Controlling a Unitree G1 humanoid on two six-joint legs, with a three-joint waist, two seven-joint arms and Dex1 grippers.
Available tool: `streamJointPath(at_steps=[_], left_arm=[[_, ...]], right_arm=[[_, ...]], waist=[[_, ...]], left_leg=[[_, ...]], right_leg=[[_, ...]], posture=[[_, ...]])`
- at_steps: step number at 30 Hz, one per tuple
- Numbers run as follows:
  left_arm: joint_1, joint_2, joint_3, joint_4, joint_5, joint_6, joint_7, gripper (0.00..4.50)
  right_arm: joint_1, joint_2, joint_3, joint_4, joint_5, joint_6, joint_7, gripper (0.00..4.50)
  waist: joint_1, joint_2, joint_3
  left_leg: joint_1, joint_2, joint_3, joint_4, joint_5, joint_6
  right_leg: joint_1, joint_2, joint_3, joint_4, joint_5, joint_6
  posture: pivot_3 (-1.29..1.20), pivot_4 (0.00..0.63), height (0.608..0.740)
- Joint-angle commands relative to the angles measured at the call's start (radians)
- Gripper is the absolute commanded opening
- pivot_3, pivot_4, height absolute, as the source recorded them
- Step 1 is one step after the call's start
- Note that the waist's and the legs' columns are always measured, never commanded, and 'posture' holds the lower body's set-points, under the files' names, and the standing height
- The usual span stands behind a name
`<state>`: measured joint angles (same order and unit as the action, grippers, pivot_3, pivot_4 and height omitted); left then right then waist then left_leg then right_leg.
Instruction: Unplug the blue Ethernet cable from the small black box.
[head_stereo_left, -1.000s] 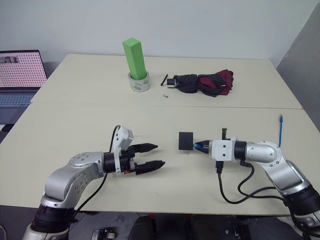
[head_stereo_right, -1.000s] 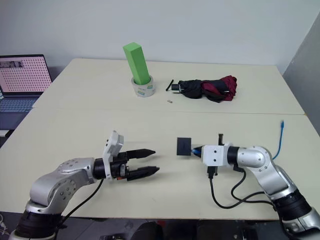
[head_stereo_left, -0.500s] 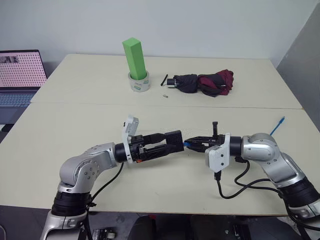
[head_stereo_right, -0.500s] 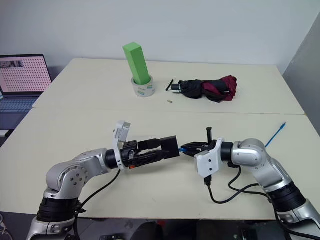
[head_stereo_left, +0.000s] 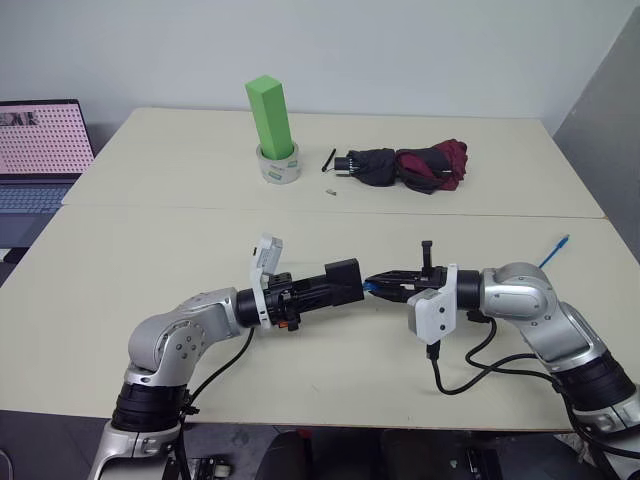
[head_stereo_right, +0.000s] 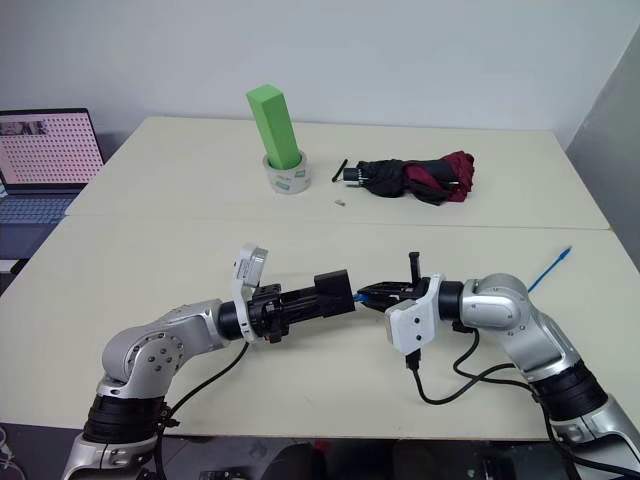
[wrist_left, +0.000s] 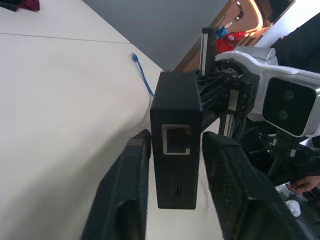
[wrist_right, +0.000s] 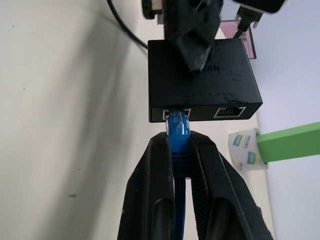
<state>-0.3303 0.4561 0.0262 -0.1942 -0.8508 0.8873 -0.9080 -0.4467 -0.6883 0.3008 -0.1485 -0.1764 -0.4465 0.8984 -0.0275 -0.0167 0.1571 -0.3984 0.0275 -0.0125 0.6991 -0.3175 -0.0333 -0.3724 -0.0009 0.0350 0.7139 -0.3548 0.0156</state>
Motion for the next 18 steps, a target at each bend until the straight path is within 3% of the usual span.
streamJointPath(at_steps=[1, 5, 7, 12, 13, 15, 18], left_arm=[[-0.013, -0.002, -0.004, -0.002, 0.004, -0.017, -0.006, 0.77], [-0.017, -0.003, -0.006, 0.007, 0.014, -0.025, -0.010, 0.77], [-0.019, -0.002, -0.006, 0.012, 0.020, -0.030, -0.017, 0.77], [-0.022, 0.009, -0.009, 0.021, 0.036, -0.048, -0.048, 0.77], [-0.023, 0.014, -0.011, 0.021, 0.038, -0.054, -0.061, 0.77], [-0.027, 0.027, -0.018, 0.025, 0.049, -0.070, -0.087, 0.77], [-0.043, 0.062, -0.035, 0.037, 0.076, -0.110, -0.151, 0.77]], right_arm=[[-0.025, 0.004, 0.011, -0.029, -0.003, -0.040, 0.006, 0.16], [-0.032, -0.001, 0.019, -0.032, -0.005, -0.065, 0.017, 0.16], [-0.037, -0.009, 0.017, -0.032, 0.005, -0.054, 0.034, 0.87], [-0.031, -0.085, -0.018, -0.080, 0.098, 0.036, 0.130, 1.82], [-0.019, -0.111, -0.032, -0.111, 0.143, 0.089, 0.158, 2.06], [0.003, -0.151, -0.059, -0.180, 0.231, 0.217, 0.194, 2.08], [0.045, -0.181, -0.128, -0.344, 0.500, 0.598, 0.166, 2.08]], waist=[[0.000, 0.000, 0.000], [0.000, 0.000, 0.000], [0.000, 0.000, 0.000], [0.001, 0.000, 0.000], [0.001, 0.000, 0.000], [0.001, 0.000, 0.000], [0.001, 0.000, 0.000]], left_leg=[[0.000, 0.000, 0.000, 0.000, 0.000, 0.000], [0.000, 0.000, 0.000, 0.000, 0.000, 0.000], [0.000, 0.000, 0.000, 0.000, 0.000, 0.000], [0.000, 0.000, 0.000, 0.000, 0.000, 0.000], [0.000, 0.000, 0.000, 0.000, 0.000, 0.000], [0.000, 0.000, 0.000, 0.000, 0.000, 0.000], [0.000, 0.000, -0.001, 0.000, 0.000, 0.000]], right_leg=[[0.000, 0.000, 0.000, 0.000, 0.000, 0.000], [0.000, 0.000, 0.000, 0.000, 0.000, 0.000], [0.000, 0.000, 0.000, 0.000, 0.000, 0.000], [0.000, 0.000, 0.000, 0.000, 0.000, 0.000], [0.000, 0.000, 0.000, 0.000, 0.000, 0.000], [0.000, 0.000, 0.000, -0.001, 0.000, 0.000], [0.000, 0.000, 0.000, 0.000, 0.000, 0.000]], posture=[[0.00, 0.150, 0.740], [0.00, 0.150, 0.740], [0.00, 0.150, 0.740], [0.00, 0.150, 0.740], [0.00, 0.150, 0.740], [0.00, 0.150, 0.740], [0.00, 0.150, 0.740]])
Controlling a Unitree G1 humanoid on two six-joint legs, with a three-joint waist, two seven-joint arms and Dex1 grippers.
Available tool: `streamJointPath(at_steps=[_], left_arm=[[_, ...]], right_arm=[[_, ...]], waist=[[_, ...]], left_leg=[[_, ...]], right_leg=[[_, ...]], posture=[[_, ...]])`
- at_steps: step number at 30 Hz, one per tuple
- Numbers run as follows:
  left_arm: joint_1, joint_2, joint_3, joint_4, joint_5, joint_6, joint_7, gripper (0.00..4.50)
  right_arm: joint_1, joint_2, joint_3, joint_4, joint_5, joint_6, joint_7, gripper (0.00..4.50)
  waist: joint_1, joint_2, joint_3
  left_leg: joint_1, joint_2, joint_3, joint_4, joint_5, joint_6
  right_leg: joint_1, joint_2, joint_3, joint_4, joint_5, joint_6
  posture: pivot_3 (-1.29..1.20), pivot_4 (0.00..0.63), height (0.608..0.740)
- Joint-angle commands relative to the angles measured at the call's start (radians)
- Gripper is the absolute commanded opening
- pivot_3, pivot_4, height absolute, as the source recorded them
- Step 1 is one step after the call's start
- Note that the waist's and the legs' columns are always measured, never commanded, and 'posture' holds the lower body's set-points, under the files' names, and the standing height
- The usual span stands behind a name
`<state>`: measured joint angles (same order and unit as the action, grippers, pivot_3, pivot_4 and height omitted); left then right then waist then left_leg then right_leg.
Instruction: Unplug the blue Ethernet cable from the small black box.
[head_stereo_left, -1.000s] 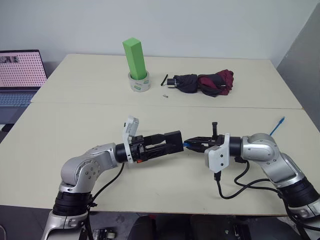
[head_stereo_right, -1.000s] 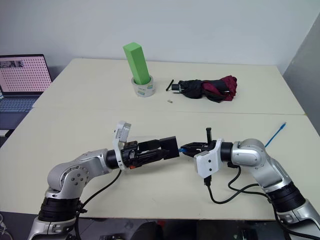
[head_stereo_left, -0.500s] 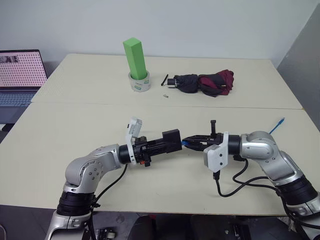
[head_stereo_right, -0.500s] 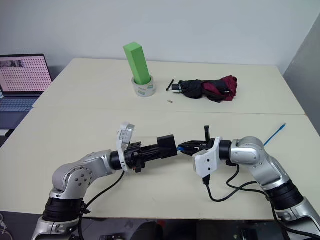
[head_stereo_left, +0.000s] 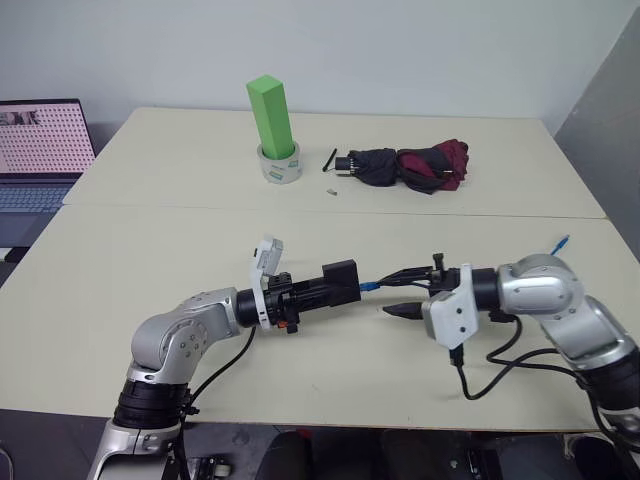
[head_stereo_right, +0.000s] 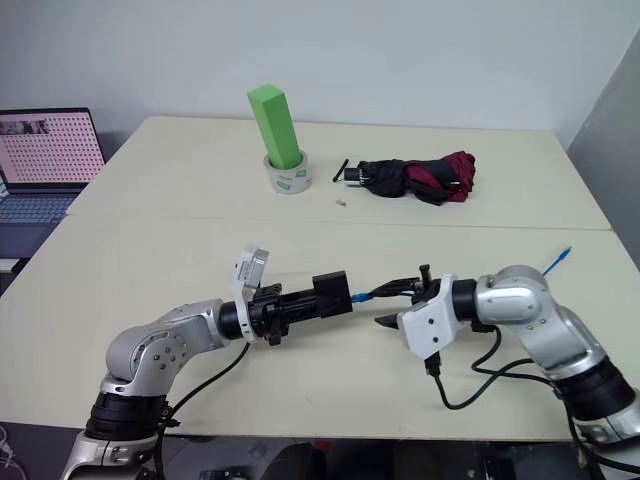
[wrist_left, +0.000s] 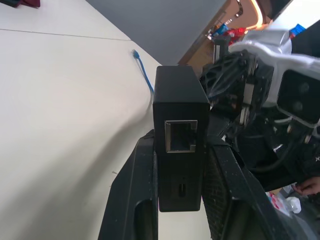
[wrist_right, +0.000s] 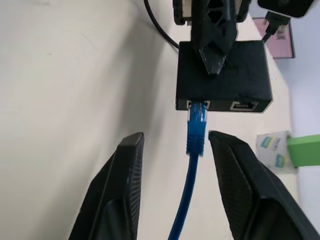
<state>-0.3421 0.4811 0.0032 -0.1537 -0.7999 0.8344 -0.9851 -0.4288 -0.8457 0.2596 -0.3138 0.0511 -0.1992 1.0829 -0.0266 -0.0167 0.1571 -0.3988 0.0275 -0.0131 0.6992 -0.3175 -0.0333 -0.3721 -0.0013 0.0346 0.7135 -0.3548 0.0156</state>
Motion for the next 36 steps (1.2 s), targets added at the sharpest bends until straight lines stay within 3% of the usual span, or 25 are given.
streamJointPath(at_steps=[1, 5, 10, 26, 36], left_arm=[[-0.036, 0.048, -0.019, -0.001, 0.037, -0.071, -0.094, 0.77], [-0.064, 0.094, -0.042, -0.009, 0.060, -0.105, -0.172, 0.77], [-0.087, 0.135, -0.065, -0.021, 0.089, -0.141, -0.237, 0.77], [-0.094, 0.145, -0.060, -0.041, 0.095, -0.159, -0.252, 0.77], [-0.088, 0.150, -0.059, -0.046, 0.096, -0.162, -0.252, 0.77]], right_arm=[[0.035, -0.024, -0.108, -0.222, 0.353, 0.465, -0.041, 2.08], [0.020, 0.015, -0.151, -0.275, 0.603, 0.793, -0.141, 2.08], [-0.012, 0.079, -0.153, -0.231, 0.696, 0.963, -0.213, 2.08], [-0.067, 0.194, -0.094, -0.112, 0.722, 1.082, -0.194, 2.08], [-0.081, 0.200, -0.085, -0.098, 0.713, 1.090, -0.173, 2.08]], waist=[[0.000, 0.000, 0.000], [0.000, 0.000, 0.000], [-0.001, 0.000, 0.000], [-0.002, 0.000, 0.000], [-0.002, 0.000, 0.000]], left_leg=[[0.000, 0.000, 0.000, 0.000, 0.000, 0.000], [0.000, 0.000, -0.001, 0.000, 0.000, 0.000], [0.000, 0.000, -0.001, 0.000, 0.000, 0.000], [-0.001, -0.001, -0.001, -0.001, 0.000, 0.001], [-0.001, -0.001, -0.001, -0.001, 0.000, 0.001]], right_leg=[[0.000, 0.000, 0.000, 0.000, 0.000, 0.000], [0.001, 0.000, -0.001, 0.000, 0.000, 0.000], [0.000, 0.000, 0.000, 0.000, 0.000, 0.000], [-0.001, 0.000, 0.000, -0.001, 0.000, 0.000], [-0.001, 0.000, 0.000, -0.001, 0.000, 0.000]], posture=[[0.00, 0.150, 0.740], [0.00, 0.150, 0.740], [0.00, 0.150, 0.740], [0.00, 0.150, 0.740], [0.00, 0.150, 0.740]])
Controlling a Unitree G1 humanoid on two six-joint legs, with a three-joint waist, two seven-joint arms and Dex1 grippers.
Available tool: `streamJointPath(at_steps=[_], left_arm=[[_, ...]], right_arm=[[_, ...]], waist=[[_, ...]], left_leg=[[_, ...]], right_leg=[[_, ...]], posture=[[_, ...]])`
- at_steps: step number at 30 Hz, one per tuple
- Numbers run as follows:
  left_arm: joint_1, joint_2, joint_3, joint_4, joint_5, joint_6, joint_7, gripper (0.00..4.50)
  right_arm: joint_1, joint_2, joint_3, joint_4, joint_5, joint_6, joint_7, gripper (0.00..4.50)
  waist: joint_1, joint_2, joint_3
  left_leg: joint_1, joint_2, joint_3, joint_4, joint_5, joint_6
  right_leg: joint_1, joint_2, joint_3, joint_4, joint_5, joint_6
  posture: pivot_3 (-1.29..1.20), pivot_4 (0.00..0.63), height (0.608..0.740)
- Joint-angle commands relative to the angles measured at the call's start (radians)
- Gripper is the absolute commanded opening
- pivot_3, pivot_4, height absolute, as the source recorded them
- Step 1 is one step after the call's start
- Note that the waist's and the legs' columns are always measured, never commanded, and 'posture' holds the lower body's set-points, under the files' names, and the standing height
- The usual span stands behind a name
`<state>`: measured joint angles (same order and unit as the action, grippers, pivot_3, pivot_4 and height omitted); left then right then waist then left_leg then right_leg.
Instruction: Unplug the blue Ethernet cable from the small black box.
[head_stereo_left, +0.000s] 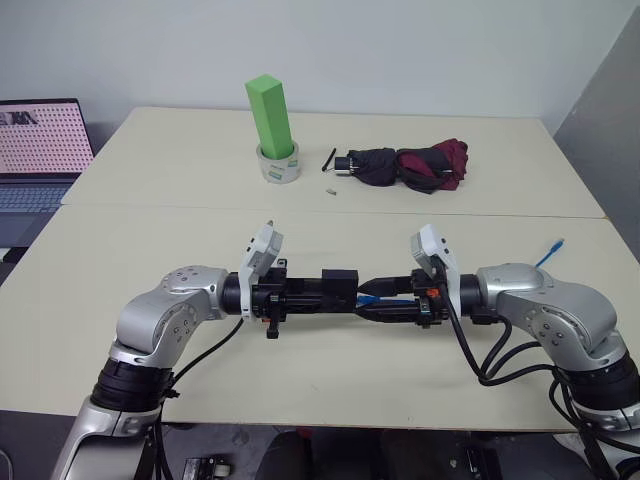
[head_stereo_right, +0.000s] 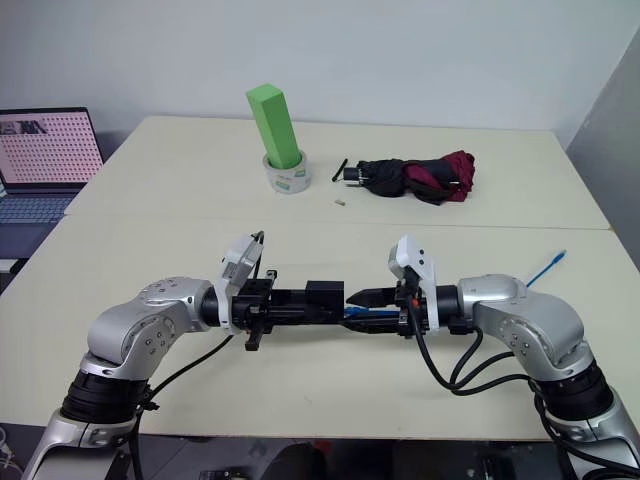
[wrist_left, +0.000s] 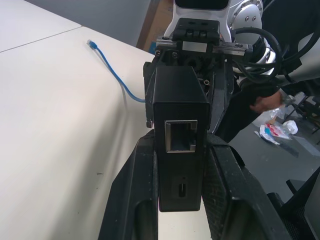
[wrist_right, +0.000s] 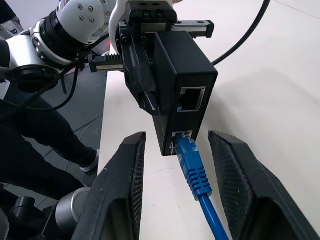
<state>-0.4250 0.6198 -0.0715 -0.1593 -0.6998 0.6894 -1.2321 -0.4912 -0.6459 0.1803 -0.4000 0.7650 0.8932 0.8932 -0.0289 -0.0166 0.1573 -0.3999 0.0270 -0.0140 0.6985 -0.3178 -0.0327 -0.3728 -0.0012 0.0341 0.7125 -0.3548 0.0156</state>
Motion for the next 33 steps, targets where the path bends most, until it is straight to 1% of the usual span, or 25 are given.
streamJointPath(at_steps=[1, 2, 3, 5, 7, 10, 19, 24, 28, 31, 33], left_arm=[[-0.004, 0.011, 0.016, -0.041, -0.004, -0.017, -0.004, 0.77], [-0.002, 0.012, 0.017, -0.043, -0.005, -0.018, -0.003, 0.77], [-0.001, 0.012, 0.017, -0.044, -0.006, -0.018, -0.003, 0.77], [0.001, 0.013, 0.017, -0.046, -0.007, -0.017, -0.002, 0.77], [0.002, 0.012, 0.018, -0.049, -0.009, -0.017, -0.002, 0.77], [0.002, 0.012, 0.018, -0.053, -0.012, -0.016, -0.002, 0.77], [0.018, 0.028, -0.004, -0.069, 0.001, -0.032, -0.036, 0.77], [0.038, 0.047, -0.014, -0.041, 0.065, -0.098, -0.041, 0.77], [0.060, 0.066, 0.005, -0.021, 0.083, -0.126, -0.038, 0.77], [0.065, 0.075, 0.021, -0.008, 0.086, -0.135, -0.030, 0.77], [0.066, 0.080, 0.025, 0.000, 0.091, -0.142, -0.028, 0.77]], right_arm=[[-0.020, -0.003, -0.001, -0.010, -0.007, -0.005, 0.022, 2.08], [-0.020, -0.005, 0.002, -0.011, -0.011, -0.007, 0.025, 1.72], [-0.020, -0.007, 0.004, -0.010, -0.013, -0.008, 0.028, 1.64], [-0.020, -0.007, 0.007, -0.009, -0.020, -0.010, 0.033, 1.14], [-0.021, -0.007, 0.011, -0.005, -0.031, -0.014, 0.041, 0.79], [-0.023, -0.006, 0.015, -0.003, -0.046, -0.018, 0.054, 0.09], [-0.051, -0.007, 0.021, 0.031, -0.055, -0.009, 0.095, 0.06], [-0.039, -0.057, 0.013, 0.054, -0.072, -0.017, 0.141, 0.06], [-0.009, -0.114, -0.015, 0.070, -0.097, -0.037, 0.167, 0.06], [0.014, -0.139, -0.038, 0.095, -0.117, -0.064, 0.160, 0.06], [0.028, -0.124, -0.061, 0.149, -0.171, -0.115, 0.104, 0.06]], waist=[[0.000, 0.000, 0.000], [0.000, 0.000, 0.000], [0.000, 0.000, 0.000], [0.000, 0.000, 0.000], [0.000, 0.000, 0.000], [0.000, 0.000, 0.000], [0.000, 0.000, 0.000], [0.001, 0.000, 0.000], [0.000, 0.000, 0.000], [0.000, 0.000, 0.000], [0.000, 0.000, 0.000]], left_leg=[[0.000, 0.000, 0.000, 0.000, 0.000, 0.000], [0.000, 0.000, 0.000, 0.000, 0.000, 0.000], [0.000, 0.000, 0.000, 0.000, 0.000, 0.000], [0.000, 0.000, 0.000, 0.000, 0.000, 0.000], [0.000, 0.000, 0.000, 0.000, 0.000, 0.000], [0.000, 0.000, 0.000, 0.000, 0.000, 0.000], [0.000, 0.000, 0.000, 0.000, 0.000, 0.000], [0.000, 0.000, 0.000, 0.000, 0.000, 0.000], [0.000, 0.000, 0.000, 0.000, -0.001, 0.001], [0.000, 0.000, 0.000, -0.001, -0.002, 0.003], [0.000, 0.000, 0.000, 0.000, -0.002, 0.003]], right_leg=[[0.000, 0.000, 0.000, 0.000, 0.000, 0.000], [0.000, 0.000, 0.000, 0.000, 0.000, 0.000], [0.000, 0.000, 0.000, 0.000, 0.000, 0.000], [0.000, 0.000, 0.000, 0.000, 0.000, 0.000], [0.000, 0.000, 0.000, 0.000, 0.000, 0.000], [0.000, 0.000, 0.000, 0.000, 0.000, 0.000], [0.000, 0.000, 0.000, 0.000, 0.000, 0.000], [0.000, 0.000, 0.000, 0.000, 0.000, 0.000], [0.000, 0.000, 0.000, 0.000, 0.000, 0.000], [0.000, 0.000, 0.000, 0.000, 0.000, 0.000], [0.000, 0.000, 0.000, 0.000, 0.000, 0.000]], posture=[[0.00, 0.150, 0.740], [0.00, 0.150, 0.740], [0.00, 0.150, 0.740], [0.00, 0.150, 0.740], [0.00, 0.150, 0.740], [0.00, 0.150, 0.740], [0.00, 0.150, 0.740], [0.00, 0.150, 0.740], [0.00, 0.150, 0.740], [0.00, 0.150, 0.740], [0.00, 0.150, 0.740]])
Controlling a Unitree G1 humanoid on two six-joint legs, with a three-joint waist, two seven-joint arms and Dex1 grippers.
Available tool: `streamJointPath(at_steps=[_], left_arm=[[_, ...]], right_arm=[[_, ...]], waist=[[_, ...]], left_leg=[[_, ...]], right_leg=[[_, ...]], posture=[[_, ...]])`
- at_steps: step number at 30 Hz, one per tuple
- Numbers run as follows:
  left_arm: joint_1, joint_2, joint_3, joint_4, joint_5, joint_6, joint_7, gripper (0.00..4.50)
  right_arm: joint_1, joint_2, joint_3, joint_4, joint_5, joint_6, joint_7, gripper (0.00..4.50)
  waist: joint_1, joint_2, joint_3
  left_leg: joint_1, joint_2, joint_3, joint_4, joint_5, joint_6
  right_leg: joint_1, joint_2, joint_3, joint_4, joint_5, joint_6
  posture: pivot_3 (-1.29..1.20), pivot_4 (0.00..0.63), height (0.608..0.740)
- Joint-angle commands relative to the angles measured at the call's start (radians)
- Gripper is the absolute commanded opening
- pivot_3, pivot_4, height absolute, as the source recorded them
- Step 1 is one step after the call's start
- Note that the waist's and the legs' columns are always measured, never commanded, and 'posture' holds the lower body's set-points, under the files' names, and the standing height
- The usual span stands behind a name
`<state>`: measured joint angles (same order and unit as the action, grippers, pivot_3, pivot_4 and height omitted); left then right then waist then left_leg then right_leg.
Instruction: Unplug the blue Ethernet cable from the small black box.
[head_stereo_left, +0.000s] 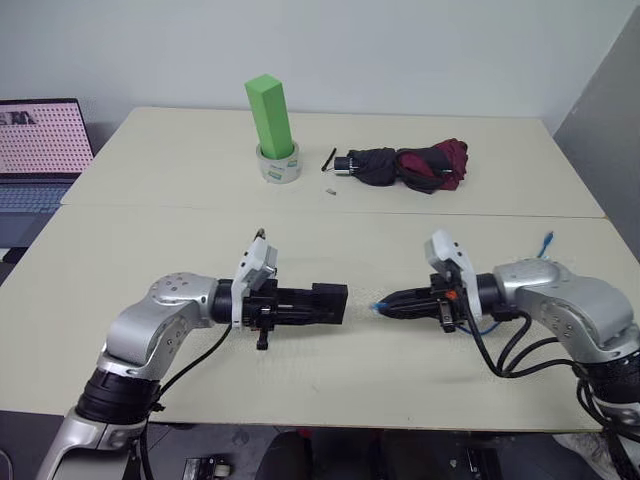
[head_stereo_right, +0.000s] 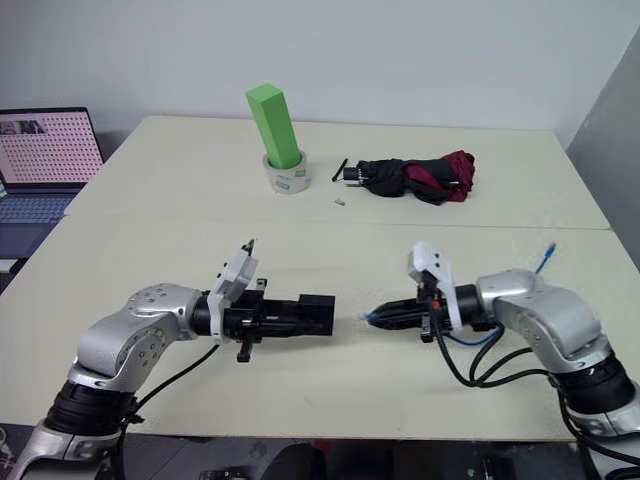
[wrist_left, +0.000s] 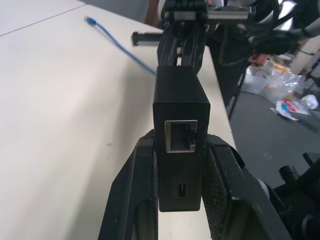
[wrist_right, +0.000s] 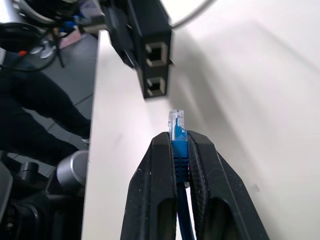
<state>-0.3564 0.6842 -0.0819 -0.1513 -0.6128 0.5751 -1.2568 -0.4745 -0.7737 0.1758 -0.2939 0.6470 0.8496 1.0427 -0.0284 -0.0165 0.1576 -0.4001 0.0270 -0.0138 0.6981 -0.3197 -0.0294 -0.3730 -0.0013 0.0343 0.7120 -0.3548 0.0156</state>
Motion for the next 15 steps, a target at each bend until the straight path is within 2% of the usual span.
streamJointPath(at_steps=[1, 4, 7, 9, 11, 15], left_arm=[[-0.003, 0.017, 0.037, -0.005, 0.006, -0.031, -0.003, 0.77], [-0.001, 0.017, 0.038, 0.001, 0.011, -0.037, 0.005, 0.77], [-0.004, 0.008, 0.037, 0.008, 0.018, -0.044, 0.020, 0.77], [-0.013, -0.009, 0.027, 0.033, 0.054, -0.078, 0.045, 0.77], [-0.018, -0.030, 0.024, 0.053, 0.082, -0.107, 0.077, 0.77], [-0.015, -0.057, 0.038, 0.078, 0.117, -0.146, 0.130, 0.77]], right_arm=[[0.013, 0.015, -0.058, 0.077, -0.093, -0.104, -0.081, 0.06], [-0.005, 0.071, -0.052, 0.258, -0.281, -0.270, -0.265, 0.06], [-0.035, 0.119, -0.071, 0.405, -0.379, -0.360, -0.388, 0.06], [-0.049, 0.139, -0.086, 0.481, -0.421, -0.400, -0.432, 0.77], [-0.047, 0.140, -0.093, 0.501, -0.438, -0.423, -0.433, 1.30], [-0.022, 0.120, -0.132, 0.415, -0.392, -0.370, -0.371, 2.11]], waist=[[0.000, 0.000, 0.000], [0.000, 0.000, 0.000], [-0.001, 0.000, 0.000], [-0.001, 0.001, 0.000], [-0.001, 0.001, 0.000], [-0.001, 0.001, 0.000]], left_leg=[[0.000, 0.000, 0.000, 0.000, 0.000, 0.000], [0.000, 0.000, 0.000, 0.000, 0.000, 0.000], [0.000, 0.000, 0.001, 0.000, 0.001, -0.001], [0.000, 0.000, 0.002, 0.000, 0.002, -0.004], [0.000, 0.000, 0.003, -0.001, 0.002, -0.004], [0.000, 0.000, 0.003, -0.001, 0.002, -0.004]], right_leg=[[0.000, 0.000, 0.000, 0.000, 0.000, 0.000], [0.000, 0.000, 0.000, 0.000, 0.000, 0.000], [0.000, 0.000, 0.001, 0.000, 0.000, 0.000], [-0.001, 0.000, 0.001, 0.001, 0.000, 0.000], [-0.002, 0.000, 0.001, 0.001, 0.000, 0.000], [-0.002, 0.000, 0.002, 0.001, 0.000, 0.000]], posture=[[0.00, 0.150, 0.740], [0.00, 0.150, 0.740], [0.00, 0.150, 0.740], [0.00, 0.150, 0.740], [0.00, 0.150, 0.740], [0.00, 0.150, 0.740]])
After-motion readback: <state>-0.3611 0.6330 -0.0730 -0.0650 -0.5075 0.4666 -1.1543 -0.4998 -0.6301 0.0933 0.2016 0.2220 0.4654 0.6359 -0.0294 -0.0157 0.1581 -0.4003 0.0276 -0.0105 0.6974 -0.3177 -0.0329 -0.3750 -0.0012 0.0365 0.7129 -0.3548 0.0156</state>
